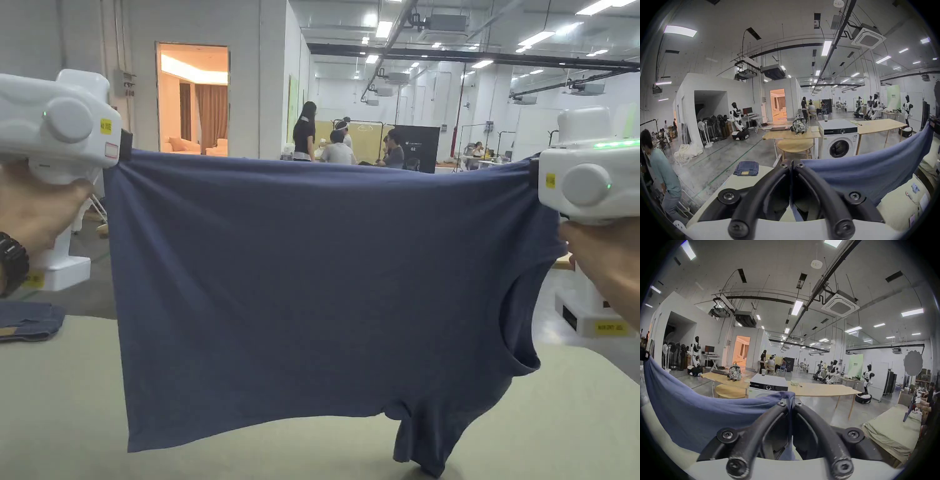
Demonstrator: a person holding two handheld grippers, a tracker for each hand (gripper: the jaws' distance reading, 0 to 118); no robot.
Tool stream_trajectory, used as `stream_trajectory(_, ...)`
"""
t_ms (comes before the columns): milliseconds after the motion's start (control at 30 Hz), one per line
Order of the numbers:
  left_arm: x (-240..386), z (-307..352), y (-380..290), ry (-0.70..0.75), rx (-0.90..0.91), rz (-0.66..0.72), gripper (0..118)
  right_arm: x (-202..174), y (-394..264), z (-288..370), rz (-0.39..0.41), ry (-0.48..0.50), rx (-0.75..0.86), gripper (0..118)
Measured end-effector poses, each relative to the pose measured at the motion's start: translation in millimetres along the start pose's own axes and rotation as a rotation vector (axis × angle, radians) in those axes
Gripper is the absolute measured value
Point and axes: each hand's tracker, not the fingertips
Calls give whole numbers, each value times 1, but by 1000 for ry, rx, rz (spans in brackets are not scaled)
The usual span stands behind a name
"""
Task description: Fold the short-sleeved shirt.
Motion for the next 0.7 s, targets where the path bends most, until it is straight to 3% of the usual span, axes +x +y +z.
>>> stream_trajectory(367, 1, 16, -130, -52, -134, -13, 0, -5, -102, 59, 77, 28, -94, 1)
stream_trajectory(700, -12, 92, -220, -108, -184, 20, 0, 3, -180, 148, 122, 47, -173, 1)
